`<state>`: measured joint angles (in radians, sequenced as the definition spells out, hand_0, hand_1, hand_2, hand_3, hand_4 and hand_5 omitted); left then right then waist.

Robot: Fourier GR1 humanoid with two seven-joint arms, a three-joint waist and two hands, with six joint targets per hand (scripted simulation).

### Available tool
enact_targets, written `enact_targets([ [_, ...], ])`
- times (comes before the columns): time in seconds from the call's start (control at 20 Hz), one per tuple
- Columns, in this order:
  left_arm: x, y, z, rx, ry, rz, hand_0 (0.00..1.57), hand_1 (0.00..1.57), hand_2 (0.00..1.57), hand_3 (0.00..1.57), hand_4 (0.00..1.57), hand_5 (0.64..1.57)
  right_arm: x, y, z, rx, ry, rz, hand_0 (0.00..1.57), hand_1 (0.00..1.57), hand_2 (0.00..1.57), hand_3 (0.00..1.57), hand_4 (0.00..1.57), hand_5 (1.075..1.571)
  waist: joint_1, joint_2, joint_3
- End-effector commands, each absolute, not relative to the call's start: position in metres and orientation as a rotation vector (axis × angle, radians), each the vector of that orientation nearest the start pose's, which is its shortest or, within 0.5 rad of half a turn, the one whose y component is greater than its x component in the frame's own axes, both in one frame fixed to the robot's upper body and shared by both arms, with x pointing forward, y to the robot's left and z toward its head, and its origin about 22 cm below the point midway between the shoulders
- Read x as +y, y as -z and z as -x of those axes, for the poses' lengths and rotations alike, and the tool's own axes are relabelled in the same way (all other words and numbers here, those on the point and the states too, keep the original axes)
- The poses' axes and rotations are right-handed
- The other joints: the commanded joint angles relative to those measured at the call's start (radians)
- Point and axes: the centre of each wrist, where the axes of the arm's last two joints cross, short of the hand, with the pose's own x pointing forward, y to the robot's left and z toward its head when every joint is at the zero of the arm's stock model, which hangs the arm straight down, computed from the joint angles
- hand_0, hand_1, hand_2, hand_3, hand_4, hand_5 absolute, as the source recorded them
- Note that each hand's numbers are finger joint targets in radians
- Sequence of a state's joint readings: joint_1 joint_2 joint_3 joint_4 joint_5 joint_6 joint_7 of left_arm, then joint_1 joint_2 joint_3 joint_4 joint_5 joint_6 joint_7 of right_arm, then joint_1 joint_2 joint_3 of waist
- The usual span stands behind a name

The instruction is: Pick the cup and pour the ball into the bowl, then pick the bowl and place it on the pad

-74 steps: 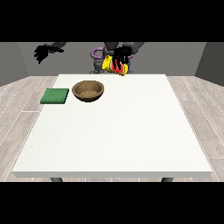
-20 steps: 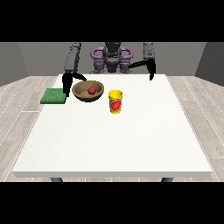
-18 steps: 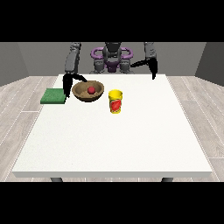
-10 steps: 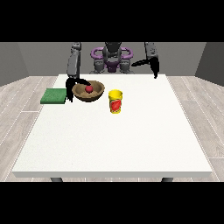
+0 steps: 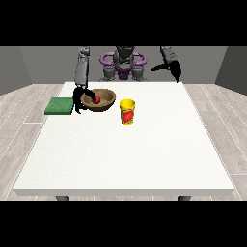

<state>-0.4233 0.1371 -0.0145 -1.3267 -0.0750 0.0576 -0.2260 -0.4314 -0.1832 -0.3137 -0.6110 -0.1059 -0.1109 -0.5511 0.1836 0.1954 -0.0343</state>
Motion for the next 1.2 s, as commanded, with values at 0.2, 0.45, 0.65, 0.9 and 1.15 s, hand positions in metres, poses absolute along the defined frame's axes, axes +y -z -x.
enact_targets([
  [0.2, 0.209, -0.054, -0.339, -1.91, 0.29, -0.037, 0.0, 0.0, 0.0, 0.0, 0.82, 1.497, -0.325, 0.104, -0.287, -1.249, 0.035, 0.681, 1.57, 1.57, 1.57, 1.38, 0.91, 1.563, 0.046, -0.015, 0.0291],
  [0.45, 0.263, -0.005, -0.323, -1.722, 0.174, -0.087, 0.0, 0.0, 0.0, 0.0, 0.97, 1.423, -0.317, 0.081, -0.31, -1.082, 0.0, 0.645, 1.57, 1.57, 1.57, 0.94, 0.84, 1.563, -0.042, -0.199, 0.0301],
  [0.65, 0.26, 0.032, -0.298, -1.596, 0.152, -0.125, 0.0, 0.0, 0.0, 0.0, 1.0, 1.411, -0.316, 0.039, -0.344, -1.007, -0.041, 0.623, 1.57, 1.57, 1.57, 0.89, 0.81, 1.565, -0.117, -0.338, 0.0324],
  [0.9, 0.299, 0.037, -0.29, -1.616, 0.095, -0.208, 0.0, 0.0, 0.0, 0.0, 1.0, 1.41, -0.32, 0.013, -0.35, -1.038, -0.063, 0.543, 1.57, 1.57, 1.57, 0.72, 0.8, 1.569, -0.204, -0.313, 0.0338],
  [1.15, 0.281, 0.004, -0.315, -1.743, 0.099, -0.171, 0.0, 0.0, 0.0, 0.0, 1.02, 1.431, -0.385, -0.041, -0.359, -1.144, 0.026, 0.583, 1.57, 1.57, 1.57, 0.47, 0.83, 1.57, -0.148, -0.181, 0.0343],
])
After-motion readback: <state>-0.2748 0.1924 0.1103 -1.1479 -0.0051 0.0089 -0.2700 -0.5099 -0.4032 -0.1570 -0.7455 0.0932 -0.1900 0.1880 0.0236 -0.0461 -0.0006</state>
